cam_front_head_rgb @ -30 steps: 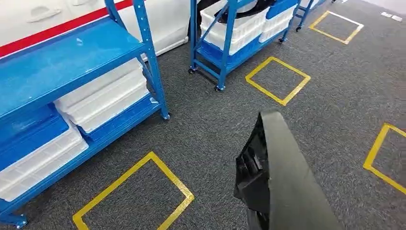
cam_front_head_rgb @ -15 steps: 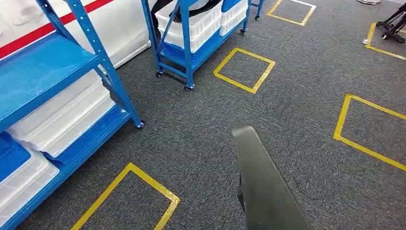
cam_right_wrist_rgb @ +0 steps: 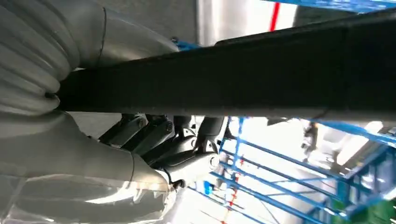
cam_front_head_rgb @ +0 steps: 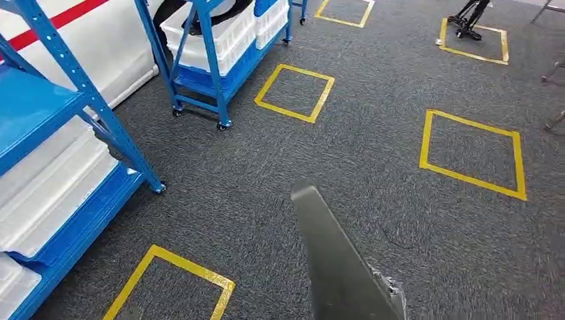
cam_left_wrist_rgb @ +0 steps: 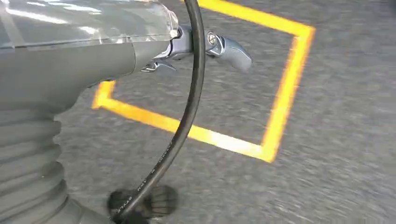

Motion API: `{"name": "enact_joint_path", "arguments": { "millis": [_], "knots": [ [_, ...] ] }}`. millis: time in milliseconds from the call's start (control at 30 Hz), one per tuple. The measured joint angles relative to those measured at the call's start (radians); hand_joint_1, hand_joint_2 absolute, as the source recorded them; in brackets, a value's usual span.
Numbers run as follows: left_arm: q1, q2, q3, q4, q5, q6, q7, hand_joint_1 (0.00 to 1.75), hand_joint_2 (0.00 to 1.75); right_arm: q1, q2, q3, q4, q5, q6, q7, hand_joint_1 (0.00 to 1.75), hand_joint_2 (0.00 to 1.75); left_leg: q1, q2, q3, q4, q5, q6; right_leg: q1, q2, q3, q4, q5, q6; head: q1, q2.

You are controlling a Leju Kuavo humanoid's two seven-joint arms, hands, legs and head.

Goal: Take the parts from the cabinet and place them on the table.

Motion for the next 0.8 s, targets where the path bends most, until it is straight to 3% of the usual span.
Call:
{"name": "enact_joint_path", "arguments": {
  "millis": [67, 100, 133, 267, 300, 333, 367, 400, 433, 467, 500, 533, 567, 600, 633, 667, 733, 767, 800],
  "knots": [
    [-0.039, 0.0, -0.004, -0.004, 0.021, -0.012, -0.034, 0.0, 1.75, -0.001, 0.0, 0.0, 0.017, 0.015, 0.0, 0.011, 1.75, 1.75, 0.0, 0.02, 0.006, 0.0, -0.004, -0.006, 0.0, -0.021, 0.079, -0.144, 0.08, -0.004, 0.0, 0.0],
    [-0.062, 0.0, -0.01, -0.006, 0.032, -0.016, -0.048, 0.0, 1.75, -0.006, 0.0, -0.001, 0.027, 0.014, 0.0, 0.014, 1.75, 1.75, 0.0, 0.032, 0.012, 0.0, -0.008, -0.011, 0.004, -0.059, 0.136, -0.242, 0.115, -0.011, 0.0, 0.0],
    [-0.08, 0.0, -0.016, -0.01, 0.042, -0.022, -0.055, 0.0, 1.75, -0.015, -0.001, -0.001, 0.037, 0.011, 0.002, 0.014, 1.75, 1.75, -0.004, 0.04, 0.014, -0.001, -0.01, -0.016, 0.018, -0.098, 0.144, -0.261, 0.095, -0.023, 0.0, 0.0],
    [-0.154, -0.016, -0.053, -0.032, 0.097, -0.05, -0.067, 0.0, 1.75, -0.042, -0.003, -0.007, 0.075, -0.004, 0.024, 0.014, 1.75, 1.75, -0.006, 0.082, 0.023, -0.004, -0.015, -0.037, 0.025, -0.048, 0.134, -0.273, 0.108, -0.041, 0.0, 0.0],
    [-0.166, -0.021, -0.068, -0.041, 0.109, -0.056, -0.067, 0.0, 1.75, -0.046, -0.003, -0.01, 0.08, -0.004, 0.03, 0.014, 1.75, 1.75, -0.001, 0.068, 0.022, 0.0, -0.026, -0.044, 0.011, -0.036, 0.143, -0.284, 0.115, -0.05, -0.001, 0.0],
    [-0.176, -0.021, -0.07, -0.042, 0.115, -0.058, -0.069, 0.0, 1.75, -0.048, -0.003, -0.01, 0.083, -0.004, 0.032, 0.014, 1.75, 1.75, 0.0, 0.027, 0.021, 0.019, -0.04, -0.046, 0.013, -0.031, 0.145, -0.288, 0.116, -0.053, 0.0, 0.0],
    [-0.182, -0.024, -0.079, -0.048, 0.13, -0.067, -0.07, 0.0, 1.75, -0.056, -0.003, -0.011, 0.088, -0.004, 0.036, 0.014, 1.75, 1.75, 0.001, -0.013, 0.001, 0.062, -0.066, -0.046, 0.012, -0.02, 0.146, -0.289, 0.117, -0.055, 0.0, 0.0],
    [-0.183, -0.028, -0.084, -0.049, 0.137, -0.068, -0.071, 0.0, 1.75, -0.067, -0.003, -0.012, 0.097, -0.004, 0.039, 0.014, 1.75, 1.75, 0.003, -0.035, -0.049, 0.167, -0.116, -0.046, 0.012, -0.002, 0.144, -0.288, 0.118, -0.064, 0.0, 0.0],
    [-0.18, -0.029, -0.09, -0.053, 0.147, -0.069, -0.071, 0.0, 1.75, -0.071, -0.004, -0.013, 0.105, -0.004, 0.041, 0.014, 1.75, 1.75, 0.002, -0.043, -0.093, 0.251, -0.148, -0.047, 0.014, 0.017, 0.143, -0.288, 0.119, -0.065, 0.0, 0.0],
    [-0.179, -0.031, -0.104, -0.056, 0.156, -0.07, -0.071, 0.0, 1.75, -0.072, -0.005, -0.013, 0.11, -0.005, 0.042, 0.014, 1.75, 1.75, 0.002, -0.045, -0.123, 0.304, -0.159, -0.047, 0.016, 0.033, 0.142, -0.286, 0.119, -0.065, 0.0, 0.0],
    [-0.179, -0.034, -0.119, -0.063, 0.167, -0.072, -0.071, 0.0, 1.75, -0.072, -0.006, -0.014, 0.117, -0.006, 0.043, 0.015, 1.75, 1.75, 0.002, -0.045, -0.136, 0.314, -0.142, -0.047, 0.016, 0.049, 0.142, -0.284, 0.119, -0.065, 0.0, 0.0],
    [-0.182, -0.04, -0.137, -0.067, 0.174, -0.072, -0.071, 0.0, 1.75, -0.075, -0.006, -0.014, 0.122, -0.007, 0.046, 0.015, 1.75, 1.75, 0.002, -0.046, -0.127, 0.28, -0.107, -0.046, 0.016, 0.065, 0.142, -0.28, 0.118, -0.064, 0.0, 0.0],
    [-0.186, -0.043, -0.154, -0.073, 0.185, -0.073, -0.071, 0.0, 1.75, -0.079, -0.007, -0.015, 0.127, -0.011, 0.052, 0.016, 1.75, 1.75, 0.003, -0.051, -0.102, 0.21, -0.056, -0.044, 0.015, 0.079, 0.142, -0.275, 0.116, -0.062, 0.0, 0.0],
    [-0.19, -0.049, -0.174, -0.079, 0.2, -0.075, -0.071, 0.0, 1.75, -0.083, -0.007, -0.015, 0.13, -0.013, 0.057, 0.016, 1.75, 1.75, 0.004, -0.066, -0.066, 0.122, -0.002, -0.042, 0.013, 0.094, 0.142, -0.268, 0.113, -0.057, 0.0, 0.0],
    [-0.192, -0.051, -0.199, -0.088, 0.218, -0.077, -0.071, 0.0, 1.75, -0.087, -0.007, -0.015, 0.134, -0.016, 0.06, 0.016, 1.75, 1.75, 0.007, -0.106, -0.041, 0.055, 0.018, -0.039, 0.011, 0.105, 0.14, -0.262, 0.109, -0.051, 0.0, 0.0],
    [-0.192, -0.059, -0.228, -0.093, 0.232, -0.077, -0.071, 0.0, 1.75, -0.09, -0.007, -0.015, 0.138, -0.017, 0.061, 0.016, 1.75, 1.75, 0.007, -0.133, -0.033, 0.037, 0.005, -0.04, 0.015, 0.115, 0.133, -0.255, 0.107, -0.045, 0.0, 0.0],
    [-0.19, -0.067, -0.271, -0.1, 0.255, -0.068, -0.06, 0.0, 1.75, -0.095, -0.007, -0.015, 0.143, -0.018, 0.066, 0.016, 1.75, 1.75, 0.002, -0.117, -0.034, 0.032, 0.004, -0.034, 0.007, 0.133, 0.121, -0.258, 0.116, -0.031, 0.0, 0.0],
    [-0.19, -0.071, -0.294, -0.1, 0.264, -0.055, -0.036, 0.0, 1.75, -0.095, -0.007, -0.016, 0.146, -0.018, 0.066, 0.016, 1.75, 1.75, -0.003, -0.106, -0.032, 0.031, 0.006, -0.026, 0.003, 0.145, 0.119, -0.263, 0.121, -0.022, 0.0, 0.0],
    [-0.188, -0.077, -0.313, -0.1, 0.264, -0.037, -0.008, 0.0, 1.75, -0.095, -0.007, -0.016, 0.147, -0.018, 0.066, 0.016, 1.75, 1.75, 0.006, -0.094, -0.03, 0.018, 0.015, -0.014, 0.005, 0.153, 0.116, -0.263, 0.121, -0.015, 0.0, 0.0]
  ]
}}
